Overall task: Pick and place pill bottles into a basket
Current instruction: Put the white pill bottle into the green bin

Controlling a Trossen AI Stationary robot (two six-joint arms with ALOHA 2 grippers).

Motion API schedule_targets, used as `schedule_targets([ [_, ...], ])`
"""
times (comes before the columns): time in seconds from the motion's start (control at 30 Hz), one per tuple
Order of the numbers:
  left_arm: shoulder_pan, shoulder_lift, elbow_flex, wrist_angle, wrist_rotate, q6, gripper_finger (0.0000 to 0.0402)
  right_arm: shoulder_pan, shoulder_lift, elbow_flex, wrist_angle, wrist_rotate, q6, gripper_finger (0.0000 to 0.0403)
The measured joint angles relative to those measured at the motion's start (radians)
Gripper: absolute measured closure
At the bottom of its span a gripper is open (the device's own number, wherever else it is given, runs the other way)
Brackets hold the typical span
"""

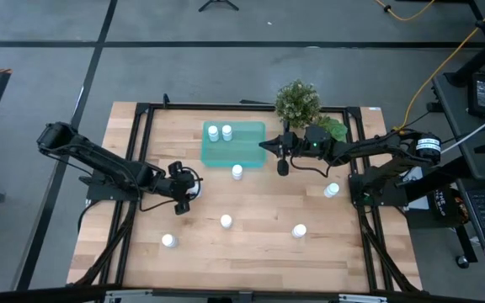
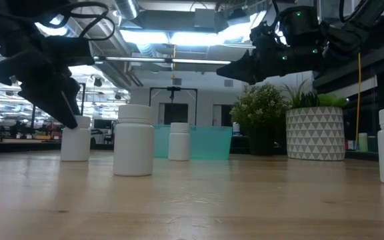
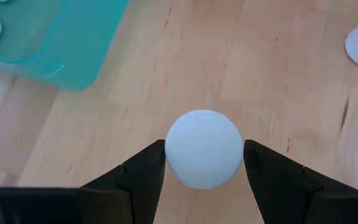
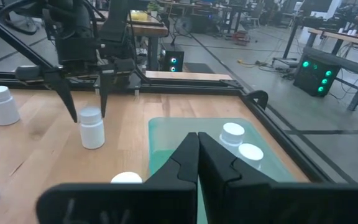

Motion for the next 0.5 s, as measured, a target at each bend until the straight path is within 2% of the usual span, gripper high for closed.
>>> schedule_targets([
  [0.23, 0.0, 0.0, 0.0, 0.008, 0.021, 0.002, 0.0198, 0.0, 0.0, 0.0, 0.0, 0.0, 0.002, 0.0398],
  [0.43, 0.0, -0.001, 0.0, 0.011, 0.021, 0.002, 0.0251, 0.0, 0.0, 0.0, 0.0, 0.0, 0.003, 0.0398],
  [0.5, 0.0, -0.001, 0.0, 0.011, 0.027, 0.002, 0.0253, 0.0, 0.0, 0.0, 0.0, 0.0, 0.003, 0.0398],
])
